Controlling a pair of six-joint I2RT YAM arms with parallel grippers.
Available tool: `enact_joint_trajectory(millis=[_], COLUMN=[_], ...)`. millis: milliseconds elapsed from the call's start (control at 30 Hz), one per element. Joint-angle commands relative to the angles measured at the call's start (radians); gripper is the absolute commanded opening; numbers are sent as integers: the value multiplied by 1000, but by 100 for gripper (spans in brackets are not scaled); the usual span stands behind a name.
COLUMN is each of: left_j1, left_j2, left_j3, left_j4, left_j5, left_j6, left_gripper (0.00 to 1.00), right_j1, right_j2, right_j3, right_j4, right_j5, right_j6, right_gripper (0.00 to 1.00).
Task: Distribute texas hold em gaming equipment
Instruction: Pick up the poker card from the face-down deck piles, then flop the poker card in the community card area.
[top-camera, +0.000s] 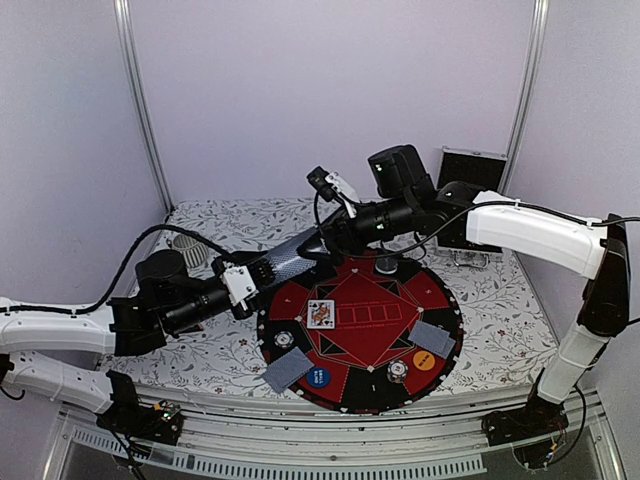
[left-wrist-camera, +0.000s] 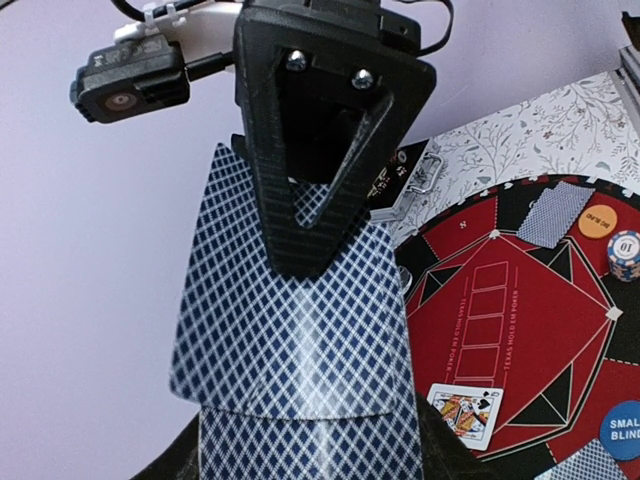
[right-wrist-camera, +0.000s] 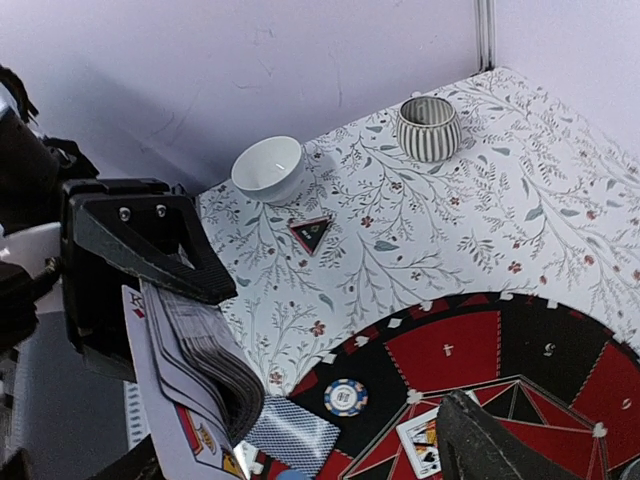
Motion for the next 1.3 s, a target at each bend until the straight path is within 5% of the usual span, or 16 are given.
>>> enact_joint_trajectory(millis=[0, 167, 433, 933, 1100, 1267], left_j1=[-18, -18, -20, -18, -18, -17], left_j2=[-15, -11, -6, 0, 5, 6], left_j3=[-1, 2, 3, 8, 15, 15], left_j4=[34, 37, 40, 52, 62, 77], left_j5=[2, -20, -29, -72, -106, -140], left_j6=[-16, -20, -21, -21, -23, -22], left_gripper=[51, 51, 51, 51, 51, 51], right_j1=[-6, -8, -27, -104, -147, -143], right_j2=[-18, -35, -82, -261, -305, -166], right_j3=[-1, -2, -21, -65, -135, -191], right_j4=[-14, -29, -61, -134, -135, -150], right_j5=[-53, -42, 0, 161, 387, 603], right_j6=[-6, -10, -10, -62, -74, -111], right_gripper=[67, 31, 5, 2, 2, 2])
